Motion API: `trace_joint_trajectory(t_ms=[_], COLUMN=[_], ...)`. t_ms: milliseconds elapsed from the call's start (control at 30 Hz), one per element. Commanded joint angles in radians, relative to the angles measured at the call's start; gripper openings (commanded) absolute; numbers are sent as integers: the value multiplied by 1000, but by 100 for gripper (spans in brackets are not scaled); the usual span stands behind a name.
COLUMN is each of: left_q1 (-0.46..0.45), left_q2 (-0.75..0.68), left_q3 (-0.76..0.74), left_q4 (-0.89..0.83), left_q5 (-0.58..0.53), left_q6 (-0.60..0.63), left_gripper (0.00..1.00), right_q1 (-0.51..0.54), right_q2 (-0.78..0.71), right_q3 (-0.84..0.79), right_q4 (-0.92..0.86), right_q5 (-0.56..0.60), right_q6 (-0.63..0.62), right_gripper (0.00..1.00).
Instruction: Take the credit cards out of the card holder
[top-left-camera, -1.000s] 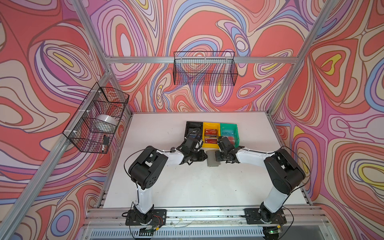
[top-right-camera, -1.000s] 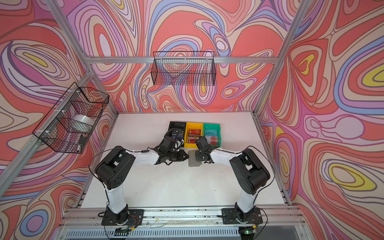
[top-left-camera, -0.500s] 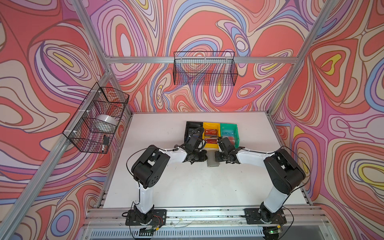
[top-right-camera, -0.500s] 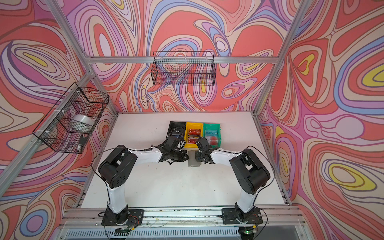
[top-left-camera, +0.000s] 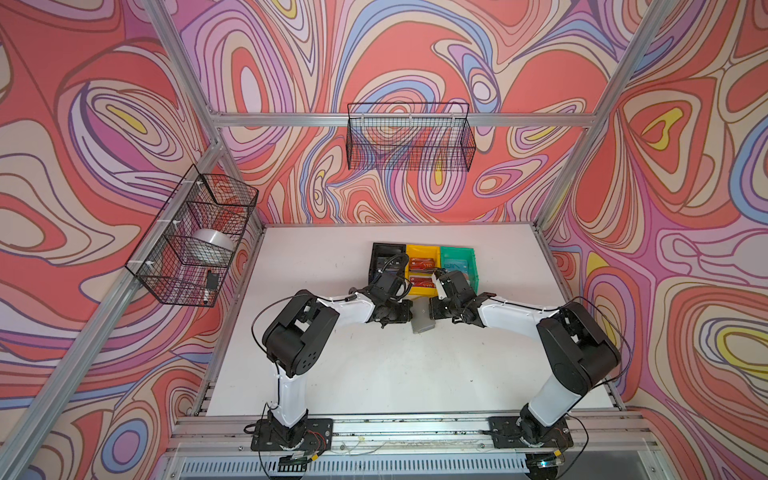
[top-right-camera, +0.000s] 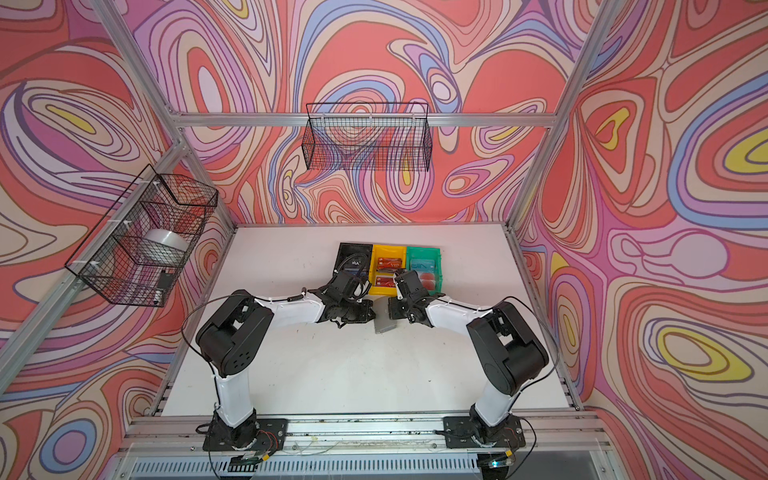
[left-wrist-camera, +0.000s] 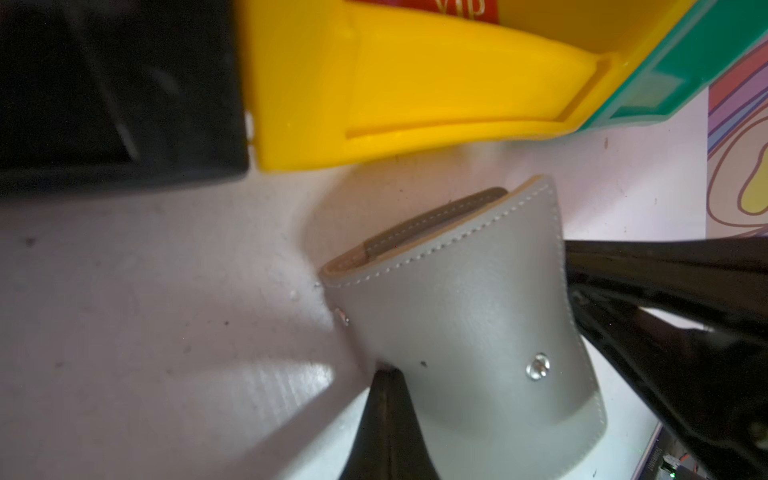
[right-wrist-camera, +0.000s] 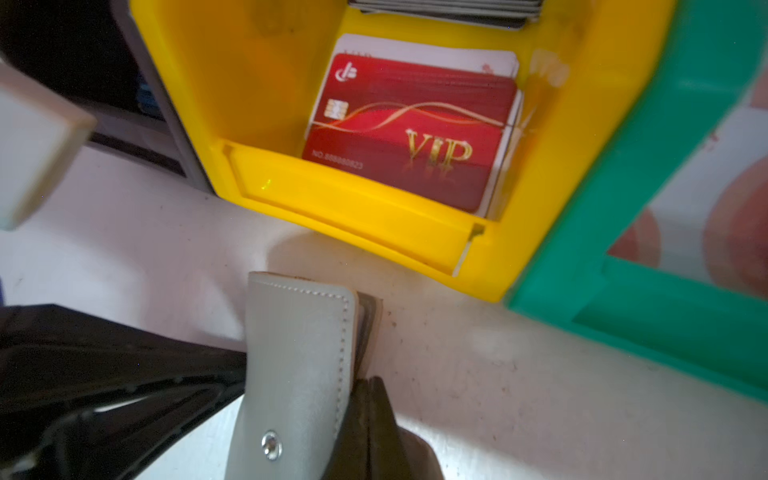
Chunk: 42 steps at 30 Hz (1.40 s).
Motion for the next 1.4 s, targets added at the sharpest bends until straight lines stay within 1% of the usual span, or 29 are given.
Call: trace_joint_trajectory(t_ms=[0,233,333,567,833,1067,1167,1367], left_q1=[-3,3,9,31,94,104,104,104], left_q2=[46,7,2,-30,-116,-174,-177,-140], left_q3=[-6,-1,-5,-36,-100,-90,-103,-137], left_q4=[-93,-154,-156,-169,-207,-290,-254,-76], left_q5=[-53,-89,-79,-81,-77,-107,-94,33], left_q6=[10,40,40,42,54,80,71,-20], left_gripper=[1,1,1,0,0,0,0,0], right_q1=[50,70,73,82,82,82,82,82], right_q2=[-16,-16,-13,-2,-6,0,3,28], right_q3=[39,57,62,70,67,53,44,46], right_q4=[25,4,1,-17,-39,-73,-84,-133], right_q5=[-143,-140,-140,-117,-75,-9,16,78], right_q6=[-19,-28,-28,-31,-32,-37,-37,-26], right_gripper=[7,14,16,17,17,17,17,17])
